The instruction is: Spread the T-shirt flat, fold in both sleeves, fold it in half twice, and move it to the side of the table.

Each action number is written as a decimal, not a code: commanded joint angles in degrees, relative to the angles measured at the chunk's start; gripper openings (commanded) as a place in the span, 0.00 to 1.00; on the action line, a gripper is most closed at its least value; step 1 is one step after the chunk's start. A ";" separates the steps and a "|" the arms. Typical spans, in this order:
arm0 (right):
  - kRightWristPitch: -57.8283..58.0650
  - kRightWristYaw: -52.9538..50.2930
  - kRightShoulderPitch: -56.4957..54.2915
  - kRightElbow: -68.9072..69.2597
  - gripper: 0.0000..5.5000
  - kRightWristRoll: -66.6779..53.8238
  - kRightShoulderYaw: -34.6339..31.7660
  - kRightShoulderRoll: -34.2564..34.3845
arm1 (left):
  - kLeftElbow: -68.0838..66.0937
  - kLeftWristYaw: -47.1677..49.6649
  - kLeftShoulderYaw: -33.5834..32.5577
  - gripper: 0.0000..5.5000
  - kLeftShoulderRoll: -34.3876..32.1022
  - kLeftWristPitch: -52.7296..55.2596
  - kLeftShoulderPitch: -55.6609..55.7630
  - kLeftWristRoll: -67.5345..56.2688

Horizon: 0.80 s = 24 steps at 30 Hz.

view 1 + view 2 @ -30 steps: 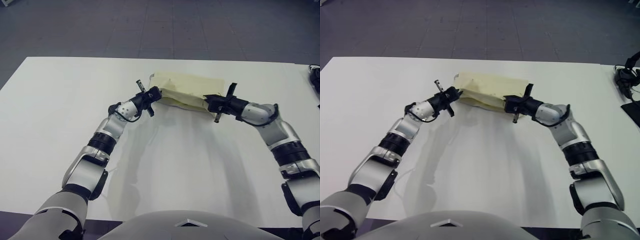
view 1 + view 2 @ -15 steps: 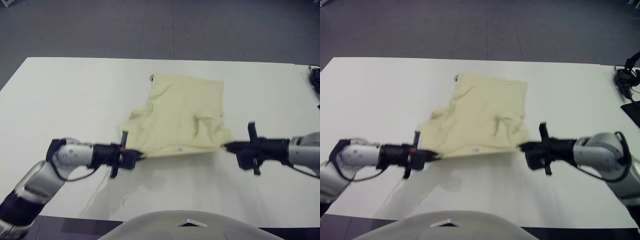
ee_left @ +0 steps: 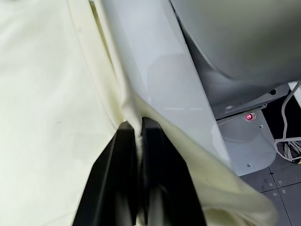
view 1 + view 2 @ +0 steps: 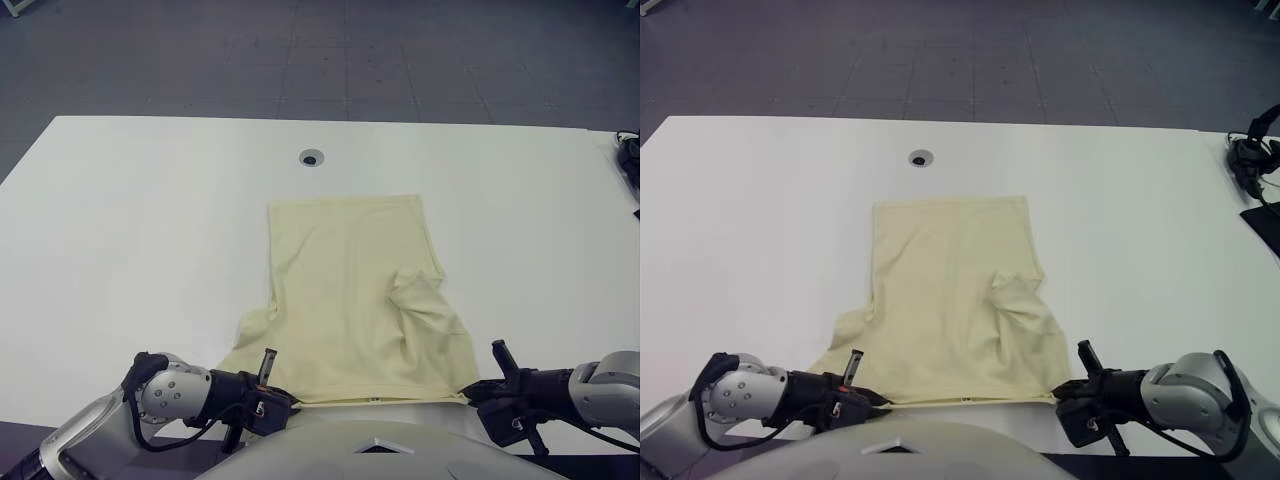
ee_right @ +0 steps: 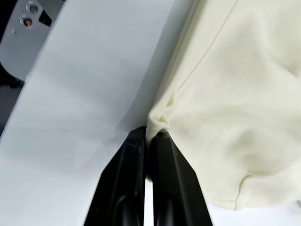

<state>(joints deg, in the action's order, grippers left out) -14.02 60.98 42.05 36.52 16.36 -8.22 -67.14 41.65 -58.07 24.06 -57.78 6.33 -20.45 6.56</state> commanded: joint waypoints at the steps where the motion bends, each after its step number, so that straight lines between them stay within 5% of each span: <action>1: 1.32 1.64 3.91 1.47 0.00 2.44 -4.61 0.95 | 0.08 -0.19 -0.21 0.00 -0.60 1.62 -1.27 0.55; 8: 2.51 2.38 4.52 3.02 0.00 0.53 -4.15 3.27 | 1.39 -0.49 -0.62 0.00 -0.27 1.92 -2.94 -2.53; 24: 9.24 7.87 -0.44 4.61 0.48 -16.12 -12.68 5.02 | 4.41 -2.29 -13.80 0.50 1.01 1.67 -4.41 -23.88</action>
<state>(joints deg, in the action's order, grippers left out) -6.19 68.05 43.44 41.18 3.97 -18.16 -62.58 44.73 -60.02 12.93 -57.31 8.08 -25.15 -13.45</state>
